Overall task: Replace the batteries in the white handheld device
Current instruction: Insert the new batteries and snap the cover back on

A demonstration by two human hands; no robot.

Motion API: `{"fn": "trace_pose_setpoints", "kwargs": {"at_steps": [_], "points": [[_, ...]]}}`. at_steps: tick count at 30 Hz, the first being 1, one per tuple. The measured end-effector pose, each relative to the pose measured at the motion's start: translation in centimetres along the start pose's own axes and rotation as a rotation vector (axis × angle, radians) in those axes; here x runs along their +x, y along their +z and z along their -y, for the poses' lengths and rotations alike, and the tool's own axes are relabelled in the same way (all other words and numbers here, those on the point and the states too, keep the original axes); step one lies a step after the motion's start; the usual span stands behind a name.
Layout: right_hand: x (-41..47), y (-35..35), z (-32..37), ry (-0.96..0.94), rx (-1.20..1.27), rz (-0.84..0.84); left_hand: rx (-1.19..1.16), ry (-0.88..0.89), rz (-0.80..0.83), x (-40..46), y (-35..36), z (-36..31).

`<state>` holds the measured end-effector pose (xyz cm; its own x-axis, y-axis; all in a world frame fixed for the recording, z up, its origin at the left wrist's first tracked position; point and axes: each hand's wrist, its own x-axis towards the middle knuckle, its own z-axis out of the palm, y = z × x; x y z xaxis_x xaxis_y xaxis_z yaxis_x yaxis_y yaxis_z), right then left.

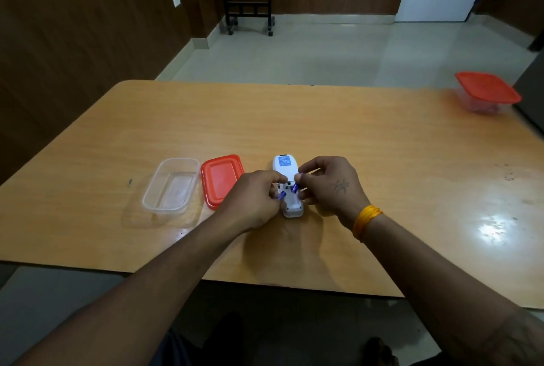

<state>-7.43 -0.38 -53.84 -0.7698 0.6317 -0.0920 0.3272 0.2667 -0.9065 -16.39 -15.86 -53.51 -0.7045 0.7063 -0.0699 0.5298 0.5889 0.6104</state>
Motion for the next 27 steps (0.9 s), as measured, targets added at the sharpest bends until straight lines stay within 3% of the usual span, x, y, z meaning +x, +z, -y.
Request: {"fn": "trace_pose_setpoints", "kwargs": {"at_steps": [3,9,14,27], "points": [[-0.1,1.0,-0.8,-0.234,-0.306,-0.095,0.007,0.028,-0.011,-0.6,0.5,-0.1],[-0.9,2.3,-1.6,-0.404,-0.340,-0.170,0.012,0.044,-0.023,-1.1,1.1,0.4],[-0.9,2.2,-2.1,-0.409,-0.396,-0.184,-0.014,0.064,-0.037,-1.9,1.4,0.1],[-0.6,2.3,-2.4,-0.443,-0.482,-0.026,-0.068,0.033,-0.088,-2.2,1.9,-0.1]]}}
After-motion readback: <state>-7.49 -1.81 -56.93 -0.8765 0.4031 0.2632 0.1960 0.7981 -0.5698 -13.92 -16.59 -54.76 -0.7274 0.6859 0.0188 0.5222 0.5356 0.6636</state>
